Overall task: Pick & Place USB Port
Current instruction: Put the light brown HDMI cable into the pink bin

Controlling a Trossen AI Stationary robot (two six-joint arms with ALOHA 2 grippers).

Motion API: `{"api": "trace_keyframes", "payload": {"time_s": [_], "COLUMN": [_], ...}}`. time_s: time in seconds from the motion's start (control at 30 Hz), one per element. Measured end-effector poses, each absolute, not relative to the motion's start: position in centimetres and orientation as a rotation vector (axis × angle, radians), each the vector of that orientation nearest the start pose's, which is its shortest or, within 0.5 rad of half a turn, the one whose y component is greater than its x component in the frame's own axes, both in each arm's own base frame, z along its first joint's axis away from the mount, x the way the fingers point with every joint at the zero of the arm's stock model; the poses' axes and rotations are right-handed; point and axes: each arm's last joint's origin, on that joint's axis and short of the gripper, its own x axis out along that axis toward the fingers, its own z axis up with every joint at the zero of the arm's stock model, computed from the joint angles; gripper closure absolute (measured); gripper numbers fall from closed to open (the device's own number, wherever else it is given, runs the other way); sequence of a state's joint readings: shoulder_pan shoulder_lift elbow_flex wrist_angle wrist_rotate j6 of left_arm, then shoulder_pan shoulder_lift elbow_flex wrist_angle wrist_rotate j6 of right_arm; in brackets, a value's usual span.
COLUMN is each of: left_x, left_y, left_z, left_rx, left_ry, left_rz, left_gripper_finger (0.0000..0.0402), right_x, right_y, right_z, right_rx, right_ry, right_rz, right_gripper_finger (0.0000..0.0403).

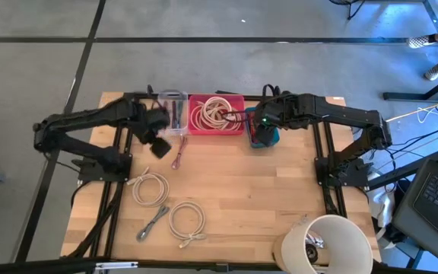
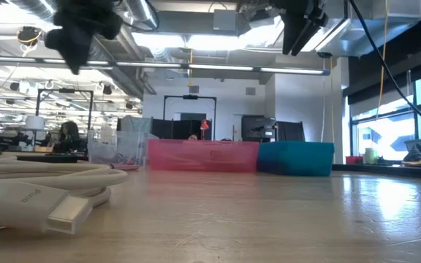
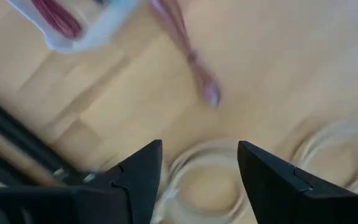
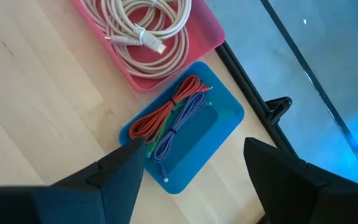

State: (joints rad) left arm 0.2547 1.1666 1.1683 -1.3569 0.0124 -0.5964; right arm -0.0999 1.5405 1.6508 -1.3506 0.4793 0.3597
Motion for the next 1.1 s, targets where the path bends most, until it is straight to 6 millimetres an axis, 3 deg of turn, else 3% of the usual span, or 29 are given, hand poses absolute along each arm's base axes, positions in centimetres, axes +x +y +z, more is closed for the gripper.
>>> {"api": "trace_keyframes", "payload": {"time_s": [0.27,0.53,0.83,1.1], "left_x": [18.0,16.5,16.5,17.0], "left_y": [0.6,-1.3,-3.1,-4.3], "left_z": [29.7,23.1,18.4,18.3], "left_rx": [-0.200,-0.003,0.009,-0.029], "left_ry": [1.483,1.726,1.623,1.587], "left_rz": [0.394,0.184,0.022,-0.092], "left_gripper_finger": [0.0199,0.0199,0.0199,0.0199], "right_x": [27.7,27.7,27.7,28.0], "right_y": [-4.6,-4.5,-4.5,-4.6], "right_z": [36.6,36.6,36.6,36.7], "right_rx": [0.070,0.069,0.079,0.089], "right_ry": [1.112,1.115,1.112,1.078], "right_rz": [-0.718,-0.707,-0.710,-0.709], "right_gripper_finger": [0.0128,0.0128,0.0128,0.0128]}}
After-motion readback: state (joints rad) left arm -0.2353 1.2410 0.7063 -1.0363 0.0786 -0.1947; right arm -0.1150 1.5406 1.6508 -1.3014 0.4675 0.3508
